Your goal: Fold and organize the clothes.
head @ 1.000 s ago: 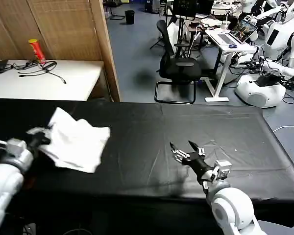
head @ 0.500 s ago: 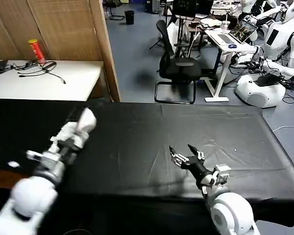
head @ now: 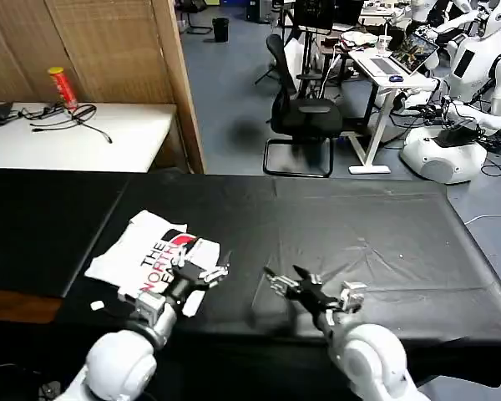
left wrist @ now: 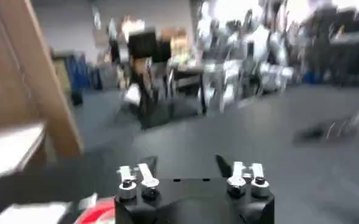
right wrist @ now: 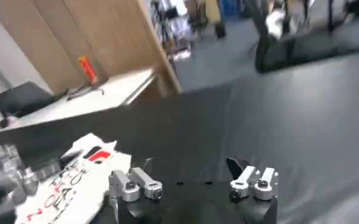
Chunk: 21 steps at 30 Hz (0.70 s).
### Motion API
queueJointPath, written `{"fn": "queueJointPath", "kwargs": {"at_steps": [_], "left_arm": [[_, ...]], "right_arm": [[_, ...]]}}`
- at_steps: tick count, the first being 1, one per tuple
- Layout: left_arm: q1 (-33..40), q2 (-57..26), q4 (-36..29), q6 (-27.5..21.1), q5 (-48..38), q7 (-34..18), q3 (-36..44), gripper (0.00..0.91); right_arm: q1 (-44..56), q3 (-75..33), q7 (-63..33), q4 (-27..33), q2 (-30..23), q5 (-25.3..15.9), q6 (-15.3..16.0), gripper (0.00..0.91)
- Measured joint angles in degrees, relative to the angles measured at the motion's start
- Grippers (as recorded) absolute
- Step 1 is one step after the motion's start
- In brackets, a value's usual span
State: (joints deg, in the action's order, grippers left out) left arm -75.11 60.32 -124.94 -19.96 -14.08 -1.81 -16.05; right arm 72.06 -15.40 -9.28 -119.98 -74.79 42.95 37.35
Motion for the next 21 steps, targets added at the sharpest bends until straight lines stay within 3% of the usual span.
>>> {"fn": "queueJointPath", "kwargs": {"at_steps": [8, 11, 14, 16, 21], "left_arm": [[-0.26, -1.18, 1.24, 1.3, 1.1, -0.35, -2.62, 0.878], [-0.87, -0.81, 1.71, 1.51, 1.89, -0.39, -2.83, 0.878], [-1.4, -0.6, 2.01, 1.88, 2.55, -0.41, -3.2, 0.878], [-1.7, -0.54, 2.15, 2.09, 2.67, -0.41, -3.54, 0.878], [-2.77, -0.41, 2.44, 2.85, 2.68, -0.44, -4.74, 0.878]], "right_arm": [[-6.44, 7.52, 0.37, 8.51, -3.87, 2.38, -0.51, 0.878], [-8.85, 9.24, 0.35, 11.96, -5.81, 3.03, -0.87, 0.722], [-10.96, 9.99, 0.45, 15.54, -7.94, 3.2, -1.53, 0.673], [-12.01, 10.06, 0.49, 17.58, -9.39, 3.2, -1.99, 0.575], [-13.67, 9.79, 0.97, 21.52, -12.08, 3.21, -2.81, 0.488]]}}
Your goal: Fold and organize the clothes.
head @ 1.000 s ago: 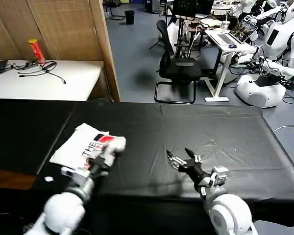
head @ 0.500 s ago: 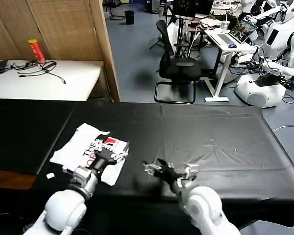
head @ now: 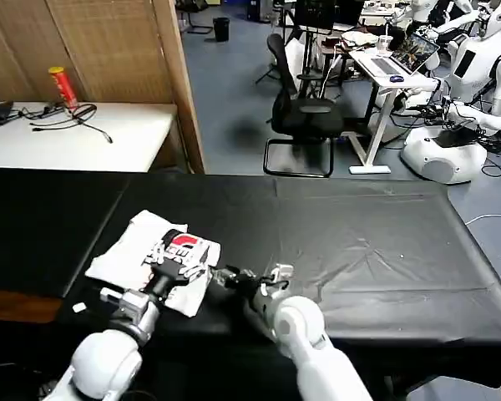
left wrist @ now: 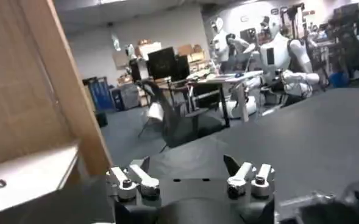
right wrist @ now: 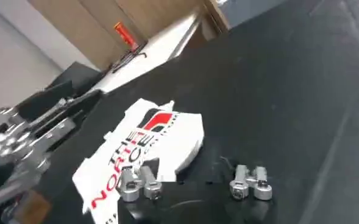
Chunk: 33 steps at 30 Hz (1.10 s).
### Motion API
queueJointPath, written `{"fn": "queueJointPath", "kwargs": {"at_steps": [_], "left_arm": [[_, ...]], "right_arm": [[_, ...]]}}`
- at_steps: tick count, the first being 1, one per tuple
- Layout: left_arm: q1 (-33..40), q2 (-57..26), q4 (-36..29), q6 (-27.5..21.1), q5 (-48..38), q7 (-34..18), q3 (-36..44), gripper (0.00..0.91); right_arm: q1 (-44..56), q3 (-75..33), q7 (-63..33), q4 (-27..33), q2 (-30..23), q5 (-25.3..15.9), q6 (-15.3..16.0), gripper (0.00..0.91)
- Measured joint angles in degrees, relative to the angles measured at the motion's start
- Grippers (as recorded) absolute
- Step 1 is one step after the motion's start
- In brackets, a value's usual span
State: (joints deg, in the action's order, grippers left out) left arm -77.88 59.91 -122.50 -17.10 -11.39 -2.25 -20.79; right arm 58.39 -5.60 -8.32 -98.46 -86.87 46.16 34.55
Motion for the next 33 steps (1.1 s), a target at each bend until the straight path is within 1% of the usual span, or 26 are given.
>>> {"fn": "queueJointPath", "kwargs": {"at_steps": [1, 2, 4, 6, 7, 8, 12, 15, 16, 19, 23, 28, 29, 30, 31, 33], "left_arm": [[-0.21, 0.03, 0.04, 0.12, 0.0, 0.0, -0.18, 0.878], [-0.47, 0.04, 0.09, 0.22, 0.0, 0.0, -0.4, 0.878], [-0.8, 0.06, 0.11, 0.42, 0.0, 0.0, -0.71, 0.878], [-1.22, 0.09, 0.11, 0.63, -0.01, 0.0, -1.29, 0.878], [-1.38, 0.11, 0.08, 0.7, -0.03, 0.0, -1.52, 0.878], [-1.6, 0.12, 0.06, 0.82, -0.08, 0.0, -1.79, 0.878], [-2.18, 0.26, 0.1, 1.2, -0.21, -0.01, -2.69, 0.878], [-2.41, 0.55, 0.41, 1.41, -0.24, -0.03, -3.46, 0.878], [-2.47, 0.62, 0.5, 1.44, -0.25, -0.01, -3.6, 0.878], [-2.79, 0.93, 0.77, 1.6, -0.26, -0.02, -4.13, 0.878], [-3.32, 1.17, 0.83, 1.67, -0.26, -0.01, -4.64, 0.878], [-3.75, 1.63, 1.36, 1.71, -0.34, -0.02, -5.17, 0.878], [-3.82, 1.79, 1.45, 1.71, -0.34, -0.02, -5.18, 0.878], [-3.95, 2.03, 1.52, 1.71, -0.34, -0.02, -5.18, 0.878], [-4.02, 2.23, 1.57, 1.71, -0.32, -0.03, -5.19, 0.878], [-4.21, 2.6, 1.6, 1.69, -0.36, -0.03, -5.17, 0.878]], "right_arm": [[-0.32, -0.07, 0.23, 0.79, -0.52, 0.0, -0.12, 0.439], [-0.6, -0.09, 0.39, 1.47, -0.98, -0.01, -0.27, 0.419], [-1.12, -0.21, 0.57, 2.86, -1.89, -0.08, -0.47, 0.351], [-1.67, -0.32, 0.75, 4.0, -2.71, -0.34, -0.65, 0.224], [-1.92, -0.45, 0.84, 4.43, -3.13, -0.46, -0.7, 0.107], [-2.13, -0.55, 0.94, 4.58, -3.39, -0.53, -0.71, 0.088], [-2.98, -1.22, 0.99, 4.79, -3.43, -1.61, -0.64, 0.068], [-3.89, -2.01, 0.61, 4.41, -2.3, -2.26, 0.31, 0.068], [-4.25, -2.19, 0.23, 4.13, -1.77, -2.26, 1.1, 0.068], [-5.66, -3.43, -1.44, 3.56, 0.64, -2.44, 3.43, 0.068], [-7.11, -4.85, -2.8, 2.36, 4.45, -4.39, 7.59, 0.068], [-8.01, -6.11, 0.83, 1.46, 9.85, -8.45, 7.63, 0.078], [-8.08, -6.26, 1.53, 1.32, 10.82, -9.08, 7.63, 0.254], [-8.08, -6.41, 2.26, 1.09, 11.82, -9.46, 7.64, 0.663], [-8.01, -6.57, 2.9, 0.73, 12.95, -9.92, 7.64, 0.878], [-7.74, -6.83, 4.04, 0.0, 14.65, -11.21, 7.65, 0.878]]}}
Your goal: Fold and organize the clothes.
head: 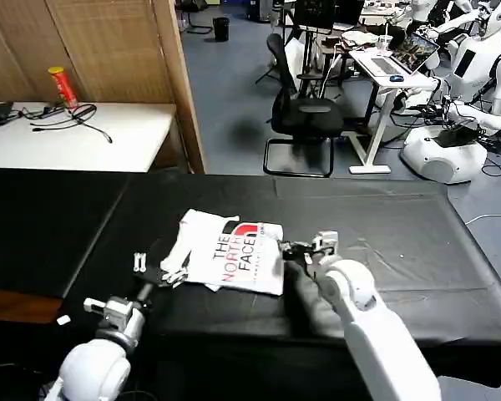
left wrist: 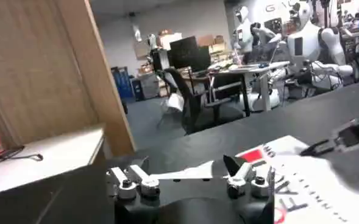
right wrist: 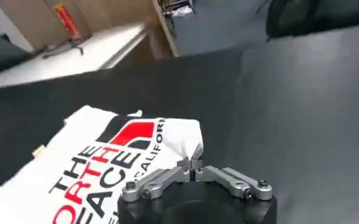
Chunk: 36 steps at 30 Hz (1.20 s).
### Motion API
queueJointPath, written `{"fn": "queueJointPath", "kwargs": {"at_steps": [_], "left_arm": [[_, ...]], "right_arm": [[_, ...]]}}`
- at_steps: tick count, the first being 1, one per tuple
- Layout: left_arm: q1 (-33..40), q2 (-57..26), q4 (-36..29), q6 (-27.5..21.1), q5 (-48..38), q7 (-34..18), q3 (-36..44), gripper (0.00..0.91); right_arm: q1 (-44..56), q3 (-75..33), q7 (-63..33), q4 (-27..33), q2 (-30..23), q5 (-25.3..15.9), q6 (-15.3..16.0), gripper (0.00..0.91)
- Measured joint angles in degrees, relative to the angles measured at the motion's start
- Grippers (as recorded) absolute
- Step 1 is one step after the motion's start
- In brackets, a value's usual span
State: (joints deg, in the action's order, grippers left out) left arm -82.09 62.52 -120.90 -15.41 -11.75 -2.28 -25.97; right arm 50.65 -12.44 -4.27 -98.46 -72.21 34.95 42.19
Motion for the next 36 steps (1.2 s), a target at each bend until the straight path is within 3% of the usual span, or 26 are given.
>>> {"fn": "queueJointPath", "kwargs": {"at_steps": [9, 17, 26, 30, 36], "left_arm": [[-0.34, 0.96, 0.45, 1.08, -3.76, -2.25, 0.02, 0.878], [-2.38, 0.25, 1.01, 4.16, -6.68, -5.0, 1.57, 0.878], [-8.05, -0.72, -2.41, 2.96, -9.7, -9.44, 1.16, 0.878], [-11.78, -1.03, -4.31, 3.86, -9.83, -10.41, 0.1, 0.878], [-18.53, -1.08, -6.92, 4.98, -10.38, -12.15, -1.45, 0.878]], "right_arm": [[5.79, -2.32, 0.45, -9.13, 7.7, -6.85, -0.11, 0.878], [17.9, -7.09, 3.19, -18.22, 9.81, -15.41, -15.25, 0.878], [34.3, -11.77, -0.26, -26.22, 6.37, -25.3, -31.68, 0.878], [41.38, -12.38, -2.13, -28.0, 5.25, -27.86, -36.29, 0.878], [50.13, -13.33, -7.48, -28.98, 3.46, -28.56, -42.08, 0.878]]}}
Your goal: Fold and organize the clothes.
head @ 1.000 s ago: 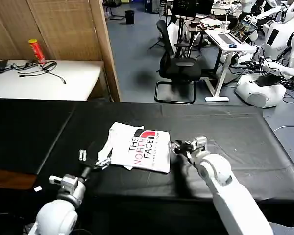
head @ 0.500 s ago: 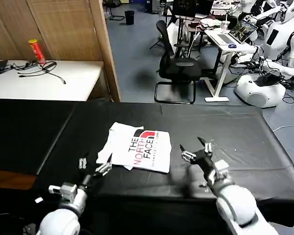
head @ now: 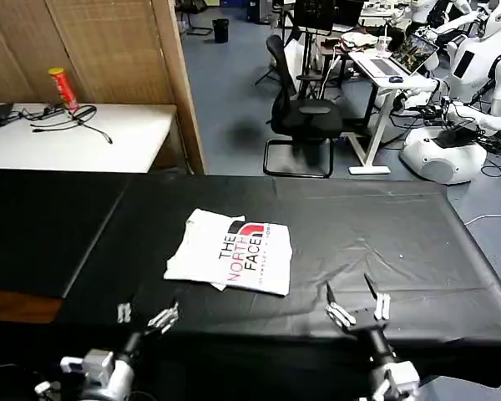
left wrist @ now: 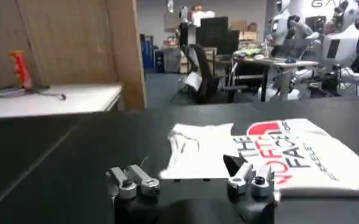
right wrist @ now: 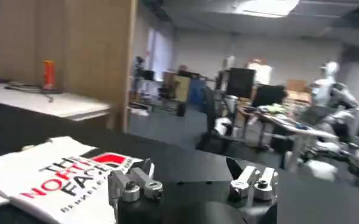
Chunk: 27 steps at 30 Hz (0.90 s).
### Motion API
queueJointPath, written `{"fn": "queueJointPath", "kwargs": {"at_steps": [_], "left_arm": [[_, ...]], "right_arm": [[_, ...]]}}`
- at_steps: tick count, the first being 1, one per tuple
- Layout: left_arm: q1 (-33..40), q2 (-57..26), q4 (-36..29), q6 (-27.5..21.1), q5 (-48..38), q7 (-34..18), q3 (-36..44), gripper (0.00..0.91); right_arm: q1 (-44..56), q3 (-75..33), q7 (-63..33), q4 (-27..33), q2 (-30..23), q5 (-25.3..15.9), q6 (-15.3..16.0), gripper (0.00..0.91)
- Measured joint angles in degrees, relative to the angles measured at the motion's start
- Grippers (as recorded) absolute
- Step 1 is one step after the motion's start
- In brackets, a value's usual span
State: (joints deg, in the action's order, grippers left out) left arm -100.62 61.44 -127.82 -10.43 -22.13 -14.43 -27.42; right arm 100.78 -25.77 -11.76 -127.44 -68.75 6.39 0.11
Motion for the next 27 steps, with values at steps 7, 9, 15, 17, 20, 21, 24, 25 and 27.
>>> {"fn": "queueJointPath", "kwargs": {"at_steps": [7, 9, 15, 17, 20, 21, 24, 25, 27], "left_arm": [[-6.9, -0.15, -3.53, 0.97, -1.47, -2.12, -2.25, 0.878], [-8.65, -0.13, -4.76, 0.47, -1.46, -2.58, -2.87, 0.878], [-11.49, -0.16, -6.97, -1.89, -2.83, -3.51, -4.37, 0.878], [-11.94, -0.23, -7.28, -2.33, -3.2, -3.63, -4.66, 0.878], [-12.34, -0.29, -7.6, -2.71, -3.53, -3.71, -4.95, 0.878], [-12.39, -0.3, -7.66, -2.8, -3.78, -3.73, -5.1, 0.878], [-12.42, -0.3, -7.77, -2.89, -3.99, -3.73, -5.22, 0.878], [-12.43, -0.3, -7.77, -2.91, -4.05, -3.74, -5.23, 0.878], [-12.4, -0.28, -7.77, -2.93, -4.06, -3.73, -5.23, 0.878]], "right_arm": [[8.36, 1.26, -6.07, -1.8, -1.31, 0.01, -1.37, 0.878], [10.5, 2.07, -7.91, -2.47, -1.74, 0.22, -0.53, 0.878], [15.49, 4.58, -11.09, -5.18, -2.51, 2.15, 3.05, 0.878], [16.59, 5.29, -11.9, -6.16, -2.69, 2.57, 4.24, 0.878], [17.33, 5.62, -12.06, -6.85, -2.73, 2.66, 4.55, 0.878], [17.48, 5.69, -12.06, -6.98, -2.73, 2.66, 4.57, 0.878], [17.81, 5.8, -12.06, -7.29, -2.74, 2.64, 4.6, 0.878], [17.88, 5.83, -12.06, -7.36, -2.74, 2.63, 4.61, 0.878], [18.0, 5.89, -12.06, -7.47, -2.75, 2.62, 4.62, 0.878]]}}
